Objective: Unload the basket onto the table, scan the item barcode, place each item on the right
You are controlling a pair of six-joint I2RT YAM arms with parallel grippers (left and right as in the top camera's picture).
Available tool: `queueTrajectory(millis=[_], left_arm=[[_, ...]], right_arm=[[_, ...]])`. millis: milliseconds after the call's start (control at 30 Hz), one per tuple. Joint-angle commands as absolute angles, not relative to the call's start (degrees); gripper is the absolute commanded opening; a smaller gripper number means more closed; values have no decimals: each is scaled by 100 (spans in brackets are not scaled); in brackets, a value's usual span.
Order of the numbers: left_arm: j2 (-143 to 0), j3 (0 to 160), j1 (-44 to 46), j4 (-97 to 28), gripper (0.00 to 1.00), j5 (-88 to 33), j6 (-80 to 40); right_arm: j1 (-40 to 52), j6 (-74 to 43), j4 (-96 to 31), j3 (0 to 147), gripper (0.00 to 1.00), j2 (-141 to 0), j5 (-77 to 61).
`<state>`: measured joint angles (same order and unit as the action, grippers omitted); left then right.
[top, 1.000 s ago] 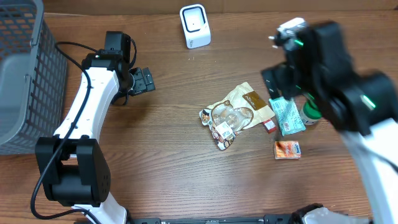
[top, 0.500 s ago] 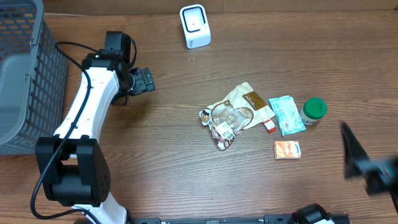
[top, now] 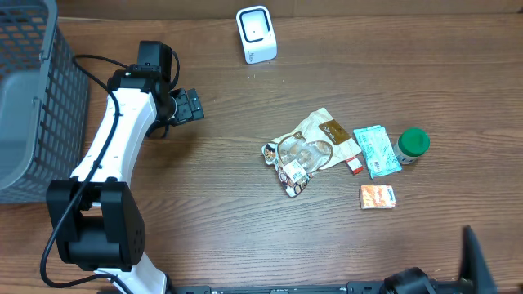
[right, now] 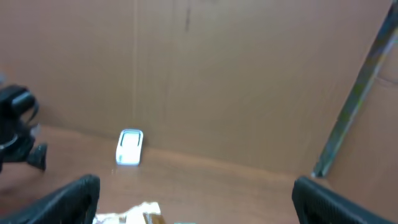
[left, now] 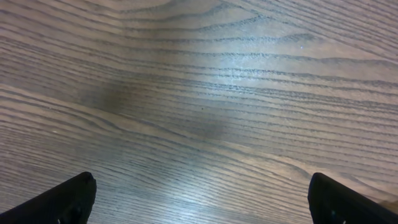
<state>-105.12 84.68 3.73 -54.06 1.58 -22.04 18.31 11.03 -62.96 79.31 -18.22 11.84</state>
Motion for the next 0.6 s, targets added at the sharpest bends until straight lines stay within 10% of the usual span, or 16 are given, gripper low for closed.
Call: queueTrajectory(millis=[0, 567], left_arm=[[-10447, 8532, 381, -5395, 100, 193, -2095], [-10447, 8532, 381, -5395, 100, 193, -2095]], right_arm=[[1559, 1066, -5537, 6696, 100, -1212, 738], [709, -499, 1208, 1278, 100, -21, -379]])
